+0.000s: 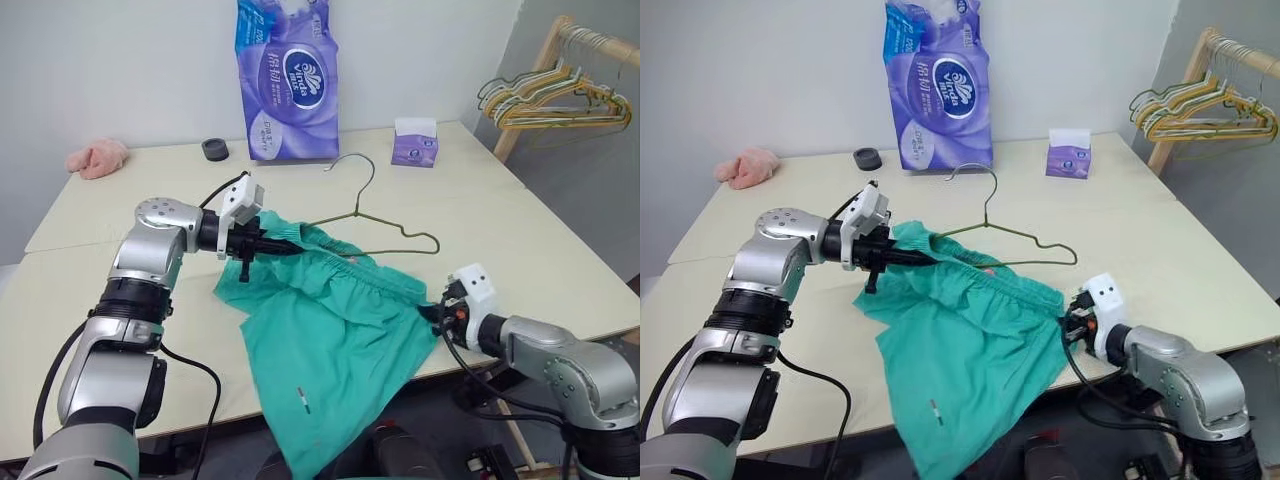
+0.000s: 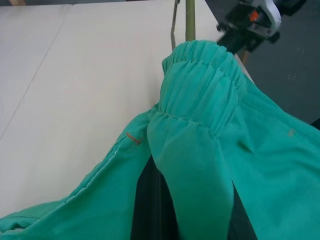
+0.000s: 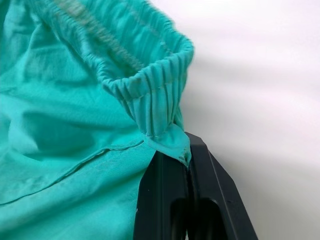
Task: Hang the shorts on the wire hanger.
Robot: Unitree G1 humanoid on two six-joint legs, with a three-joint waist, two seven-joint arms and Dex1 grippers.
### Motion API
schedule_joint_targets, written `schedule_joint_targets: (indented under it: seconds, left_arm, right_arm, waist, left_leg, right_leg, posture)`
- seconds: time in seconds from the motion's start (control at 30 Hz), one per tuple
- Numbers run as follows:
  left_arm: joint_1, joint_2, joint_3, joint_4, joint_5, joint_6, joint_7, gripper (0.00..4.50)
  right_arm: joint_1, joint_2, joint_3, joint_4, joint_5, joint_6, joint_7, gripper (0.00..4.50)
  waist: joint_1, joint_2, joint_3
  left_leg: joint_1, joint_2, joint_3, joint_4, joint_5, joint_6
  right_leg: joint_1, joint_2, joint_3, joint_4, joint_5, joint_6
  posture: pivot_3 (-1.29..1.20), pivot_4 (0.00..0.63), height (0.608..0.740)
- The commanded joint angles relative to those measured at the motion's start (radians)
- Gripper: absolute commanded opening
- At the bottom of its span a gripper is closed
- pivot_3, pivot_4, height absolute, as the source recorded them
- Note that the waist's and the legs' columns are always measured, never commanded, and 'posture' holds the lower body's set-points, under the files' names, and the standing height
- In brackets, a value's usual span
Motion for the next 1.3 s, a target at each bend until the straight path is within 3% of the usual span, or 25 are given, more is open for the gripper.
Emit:
schedule_joint_targets:
  seconds: [0.03, 0.33, 0.5, 0.8, 1.3]
  left_arm:
    - [-0.005, 0.031, 0.049, -0.057, -0.038, 0.025, -0.002, 0.0]
    - [0.027, 0.072, 0.021, -0.122, -0.054, 0.09, -0.071, 0.0]
    - [0.043, 0.105, -0.035, -0.08, 0.033, -0.01, -0.087, 0.0]
    - [0.039, 0.101, -0.06, -0.061, 0.061, -0.03, -0.094, 0.0]
    - [0.033, 0.09, -0.085, -0.027, 0.119, -0.093, -0.054, 0.0]
  right_arm:
    - [-0.009, -0.04, -0.03, 0.037, -0.053, -0.071, 0.007, 0.03]
    - [-0.01, -0.051, -0.102, 0.117, 0.005, -0.036, 0.043, 0.03]
    - [-0.014, -0.046, -0.13, 0.122, 0.021, -0.028, 0.044, 0.03]
    - [0.005, -0.068, -0.127, 0.094, 0.028, -0.019, 0.052, 0.03]
    - [0.015, -0.359, -0.103, -0.013, 0.008, -0.075, 0.235, 0.03]
  waist:
    - [0.001, 0.0, 0.0]
    - [0.009, 0.0, 0.0]
    - [0.013, 0.0, 0.0]
    - [0.018, 0.0, 0.0]
    - [0.019, 0.0, 0.0]
  left_leg:
    - [0.0, 0.0, 0.0, 0.0, 0.0, 0.0]
    - [0.0, 0.0, 0.0, 0.0, 0.0, 0.0]
    - [0.0, 0.0, 0.001, 0.0, 0.0, 0.0]
    - [0.0, 0.0, 0.001, 0.0, 0.0, 0.0]
    - [0.0, 0.0, 0.001, 0.0, 0.0, 0.0]
  right_leg:
    - [0.0, 0.0, 0.0, 0.0, 0.0, 0.0]
    - [0.0, 0.0, 0.0, 0.0, 0.0, 0.0]
    - [0.0, 0.0, 0.001, 0.0, 0.0, 0.0]
    - [0.0, 0.0, 0.001, 0.0, 0.0, 0.0]
    - [0.0, 0.001, 0.001, 0.0, 0.0, 0.0]
  posture:
    - [-0.16, 0.043, 0.74]
    - [-0.16, 0.042, 0.74]
    - [-0.17, 0.044, 0.74]
    - [-0.18, 0.046, 0.74]
    - [-0.2, 0.051, 0.74]
